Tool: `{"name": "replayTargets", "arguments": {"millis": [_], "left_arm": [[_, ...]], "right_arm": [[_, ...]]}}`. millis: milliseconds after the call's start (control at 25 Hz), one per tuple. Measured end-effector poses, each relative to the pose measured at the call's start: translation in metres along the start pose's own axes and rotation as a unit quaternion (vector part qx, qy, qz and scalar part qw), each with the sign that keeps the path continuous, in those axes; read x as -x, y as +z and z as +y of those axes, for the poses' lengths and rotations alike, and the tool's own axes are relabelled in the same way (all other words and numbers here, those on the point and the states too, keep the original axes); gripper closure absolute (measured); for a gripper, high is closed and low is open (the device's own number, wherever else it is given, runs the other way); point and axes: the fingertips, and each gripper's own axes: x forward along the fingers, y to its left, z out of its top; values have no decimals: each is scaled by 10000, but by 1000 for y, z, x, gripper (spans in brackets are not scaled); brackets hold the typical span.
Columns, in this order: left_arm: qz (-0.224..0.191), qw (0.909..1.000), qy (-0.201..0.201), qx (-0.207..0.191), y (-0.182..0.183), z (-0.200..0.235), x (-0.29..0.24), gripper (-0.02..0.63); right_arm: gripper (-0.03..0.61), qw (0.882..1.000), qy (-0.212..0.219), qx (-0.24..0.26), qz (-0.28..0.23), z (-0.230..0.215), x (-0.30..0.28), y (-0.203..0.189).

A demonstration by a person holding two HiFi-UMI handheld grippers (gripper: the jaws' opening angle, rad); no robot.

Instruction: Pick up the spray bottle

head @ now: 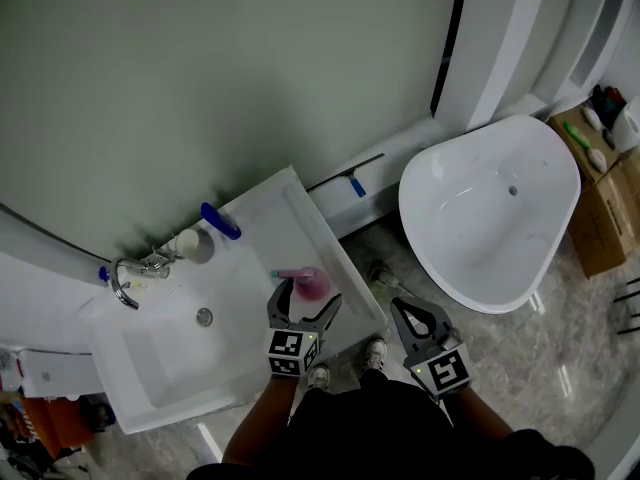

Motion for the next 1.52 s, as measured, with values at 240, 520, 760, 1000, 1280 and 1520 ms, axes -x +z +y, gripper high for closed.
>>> {"name": "replayTargets", "arguments": {"millis": [240,520,760,1000,1280,1520], "left_arm": [[-7,9998,199,-13,3,6,-8,177],[-5,9993,371,-75,3,10,-11,220],[-83,9983,578,-67,6,17,-11,288],[-234,9965,800,22,8,29,-11,378],[-407,9948,929,124,11,36,-10,421],[-467,9944,942,84,13,38,-8,456]], "right_arm": [[580,9998,184,4,80,-3,-3,-7],[580,9994,291,-42,198,-5,-5,-17],[580,9992,304,-116,245,-9,-6,-22],[580,9984,334,-185,410,-5,-4,-34],[580,9979,379,-215,480,-8,-8,-38],[580,9977,390,-219,504,-7,-11,-36]]}}
